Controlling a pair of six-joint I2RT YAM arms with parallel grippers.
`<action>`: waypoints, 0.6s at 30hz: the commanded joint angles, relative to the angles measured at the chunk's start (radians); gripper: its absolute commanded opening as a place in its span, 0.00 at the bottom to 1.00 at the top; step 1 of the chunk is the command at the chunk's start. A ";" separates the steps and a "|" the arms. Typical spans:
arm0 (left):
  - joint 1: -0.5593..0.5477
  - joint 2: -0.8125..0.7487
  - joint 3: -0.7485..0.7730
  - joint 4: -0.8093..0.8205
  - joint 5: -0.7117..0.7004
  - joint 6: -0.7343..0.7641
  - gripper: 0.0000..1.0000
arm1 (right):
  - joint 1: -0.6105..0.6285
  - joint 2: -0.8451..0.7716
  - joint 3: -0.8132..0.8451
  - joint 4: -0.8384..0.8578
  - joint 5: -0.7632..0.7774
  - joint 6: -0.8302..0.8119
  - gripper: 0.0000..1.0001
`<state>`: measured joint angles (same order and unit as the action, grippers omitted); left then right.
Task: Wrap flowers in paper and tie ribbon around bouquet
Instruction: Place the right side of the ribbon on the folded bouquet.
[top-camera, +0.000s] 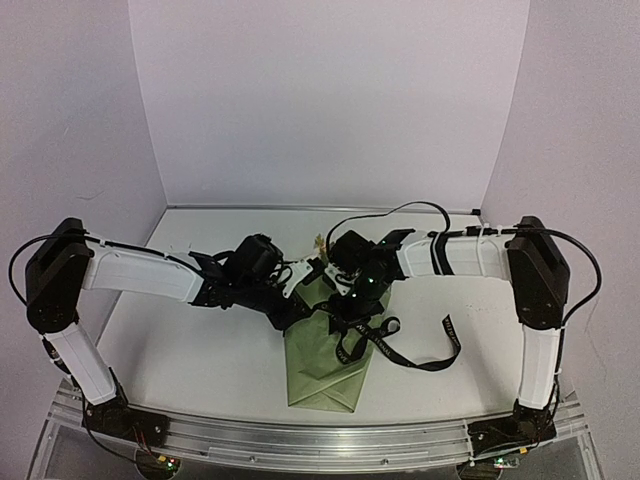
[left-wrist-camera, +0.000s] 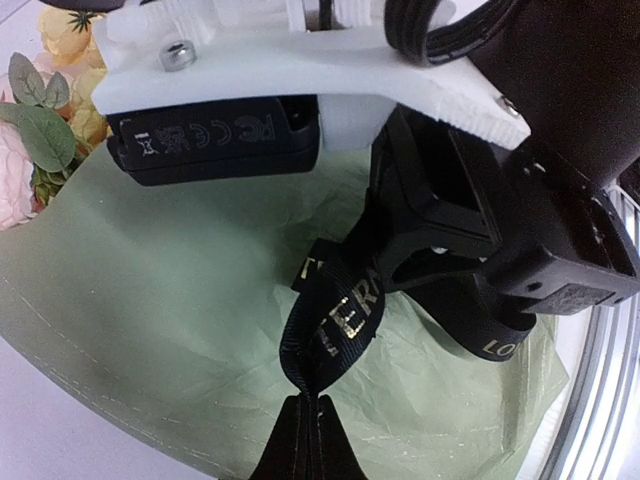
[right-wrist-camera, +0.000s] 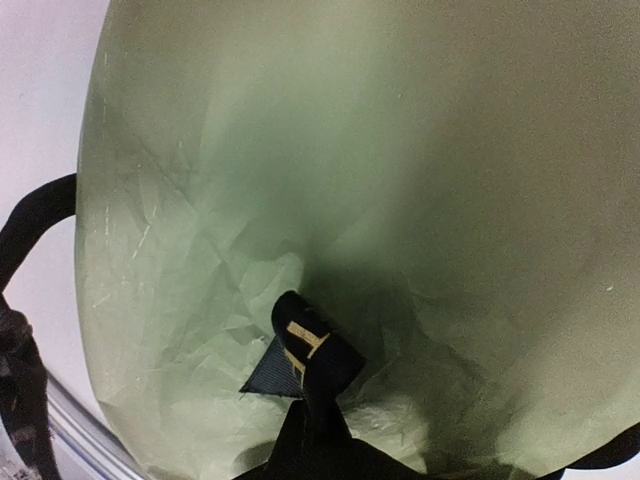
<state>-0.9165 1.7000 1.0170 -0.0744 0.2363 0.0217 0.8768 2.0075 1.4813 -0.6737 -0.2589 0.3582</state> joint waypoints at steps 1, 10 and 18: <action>-0.002 -0.034 -0.009 0.004 0.011 -0.012 0.00 | 0.008 -0.073 -0.005 0.065 0.165 -0.018 0.00; -0.002 -0.026 -0.006 0.009 0.012 -0.013 0.00 | 0.024 -0.071 0.002 0.105 0.152 0.001 0.00; -0.002 0.009 0.009 -0.005 0.039 -0.003 0.00 | 0.050 -0.095 -0.063 0.106 0.104 0.026 0.22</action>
<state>-0.9165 1.7003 1.0111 -0.0774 0.2418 0.0175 0.9119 1.9666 1.4573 -0.5779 -0.1334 0.3681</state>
